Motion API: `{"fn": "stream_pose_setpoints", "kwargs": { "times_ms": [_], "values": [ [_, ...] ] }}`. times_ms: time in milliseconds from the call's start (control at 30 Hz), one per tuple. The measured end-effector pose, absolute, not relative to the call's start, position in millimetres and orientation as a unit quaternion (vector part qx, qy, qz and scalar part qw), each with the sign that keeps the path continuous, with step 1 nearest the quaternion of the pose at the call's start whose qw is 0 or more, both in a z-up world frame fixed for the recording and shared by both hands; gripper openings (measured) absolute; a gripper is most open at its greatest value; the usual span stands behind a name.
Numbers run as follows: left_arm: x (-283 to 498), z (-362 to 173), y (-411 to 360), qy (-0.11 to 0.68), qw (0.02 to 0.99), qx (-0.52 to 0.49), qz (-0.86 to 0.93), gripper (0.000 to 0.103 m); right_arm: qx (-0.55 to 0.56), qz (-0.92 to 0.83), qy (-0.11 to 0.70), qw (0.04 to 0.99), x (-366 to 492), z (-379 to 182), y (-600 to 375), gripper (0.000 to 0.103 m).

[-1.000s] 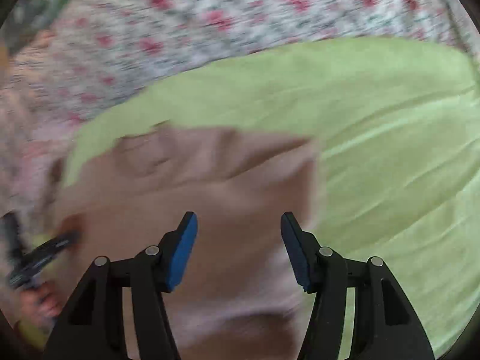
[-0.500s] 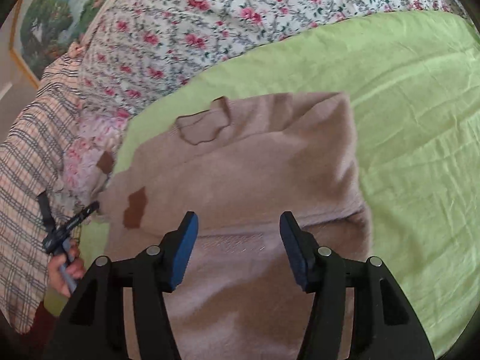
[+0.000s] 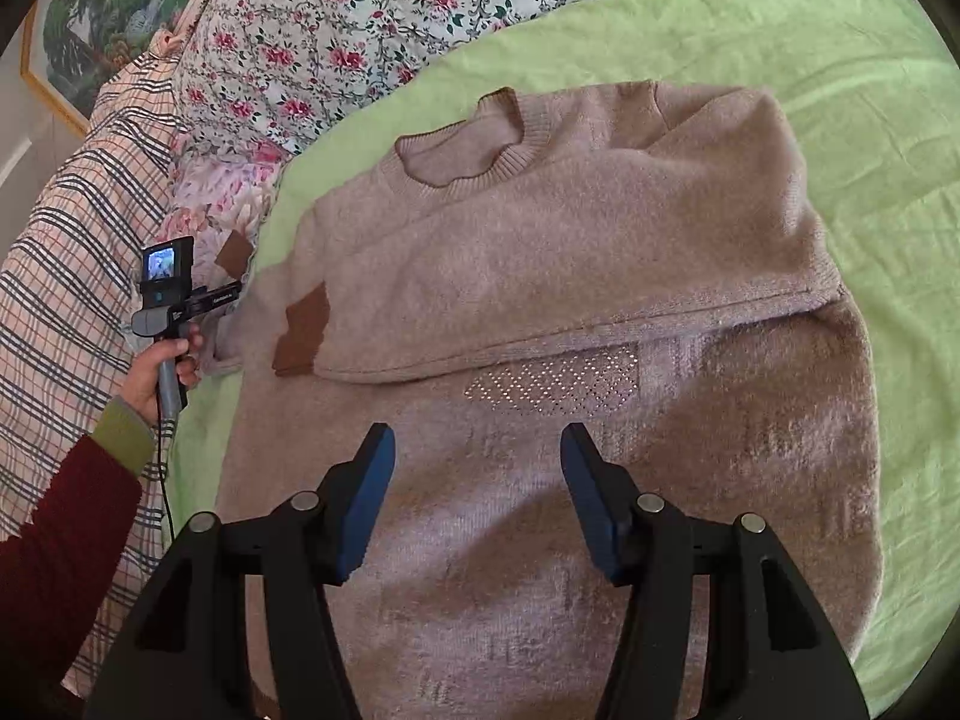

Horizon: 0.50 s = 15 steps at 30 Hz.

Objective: Fold small clothes

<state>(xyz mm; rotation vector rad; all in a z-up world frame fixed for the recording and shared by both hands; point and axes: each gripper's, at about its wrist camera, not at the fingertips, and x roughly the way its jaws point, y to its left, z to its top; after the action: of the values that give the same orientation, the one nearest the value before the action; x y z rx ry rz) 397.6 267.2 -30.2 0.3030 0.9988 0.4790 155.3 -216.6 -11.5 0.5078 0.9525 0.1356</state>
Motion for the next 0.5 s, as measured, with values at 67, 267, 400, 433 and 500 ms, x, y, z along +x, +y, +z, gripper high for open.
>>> {"fn": "stream_pose_setpoints", "kwargs": {
  "times_ms": [67,267,400,433,500],
  "values": [
    [391.8,-28.7,284.1,0.471,0.852,0.093,0.210,0.007,0.234,0.066,0.454,0.857,156.3,-11.2,-212.9,0.059],
    [343.8,14.1,294.7,0.398,0.905,-0.024,0.146,0.005,0.231,0.079,0.448,0.860,153.2,-7.9,-200.5,0.059],
    [306.8,45.1,266.4,0.352,0.930,-0.079,0.067,0.005,0.240,0.091,0.442,0.860,149.1,-5.8,-196.2,0.059],
    [300.2,51.0,253.0,0.345,0.934,-0.084,0.046,0.005,0.242,0.091,0.441,0.860,148.3,-5.5,-196.0,0.059],
    [287.5,59.5,215.9,0.333,0.939,-0.090,-0.008,0.005,0.246,0.091,0.437,0.860,146.3,-4.8,-197.2,0.059]
  ]
}}
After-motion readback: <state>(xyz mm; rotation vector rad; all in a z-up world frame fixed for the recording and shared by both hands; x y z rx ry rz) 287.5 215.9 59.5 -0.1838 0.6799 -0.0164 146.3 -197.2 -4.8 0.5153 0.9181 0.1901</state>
